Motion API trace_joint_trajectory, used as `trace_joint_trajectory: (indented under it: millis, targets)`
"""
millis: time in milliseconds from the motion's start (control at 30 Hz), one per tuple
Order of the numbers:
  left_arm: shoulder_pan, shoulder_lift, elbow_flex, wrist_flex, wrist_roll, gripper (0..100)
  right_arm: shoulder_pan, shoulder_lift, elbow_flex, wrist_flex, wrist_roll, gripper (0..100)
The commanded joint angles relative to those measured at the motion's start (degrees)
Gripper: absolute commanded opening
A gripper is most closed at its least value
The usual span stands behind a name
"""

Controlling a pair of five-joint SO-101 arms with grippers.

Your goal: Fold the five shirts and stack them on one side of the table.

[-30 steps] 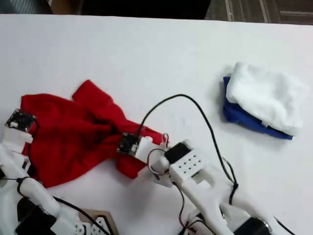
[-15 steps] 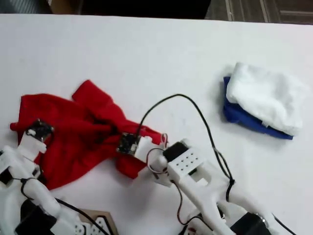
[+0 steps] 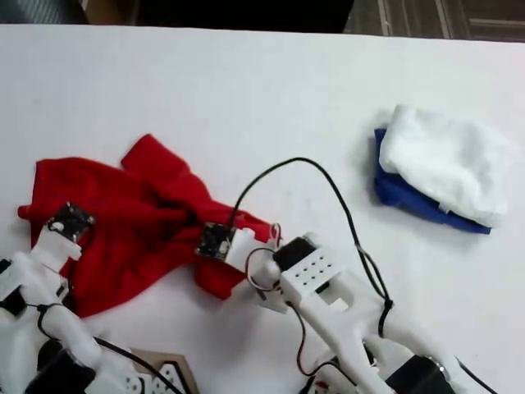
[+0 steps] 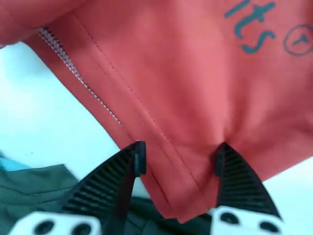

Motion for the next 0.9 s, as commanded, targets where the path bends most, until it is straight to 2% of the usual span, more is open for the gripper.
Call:
trace_joint_trajectory:
  millis: [0, 67, 300, 467, 533, 667, 733, 867]
  targets:
    - [-0.44, 4.04, -1.98, -1.23, -6.59, 10, -0.22, 0.22, -0.18, -0.13, -0.44, 23.7]
    - [-0.09, 3.78, -3.65, 0.00, -4.66, 1, -0.22, 0.22, -0.18, -0.13, -0.44, 23.7]
    - [4.92, -0.26, -9.19, 8.79, -2.02, 3, -0.22, 0.22, -0.18, -0.22, -0.44, 23.7]
    - [14.07, -8.88, -16.48, 21.54, 8.09, 3, 0.31, 0.22, -0.35, -0.57, -0.44, 23.7]
    - [18.29, -13.36, -20.62, 27.52, 11.96, 3, 2.68, 0.22, -0.53, -1.36, -0.97, 23.7]
    - [24.88, -21.98, -28.62, 36.92, 17.93, 3, 12.09, 0.22, -0.53, -5.14, -7.12, 23.7]
    - [26.37, -24.97, -30.64, 39.03, 18.99, 3, 14.11, 0.22, -0.62, -5.32, -8.00, 23.7]
    - [25.32, -27.25, -30.55, 37.89, 18.81, 3, 9.36, 0.13, -0.62, -3.21, -7.82, 23.8]
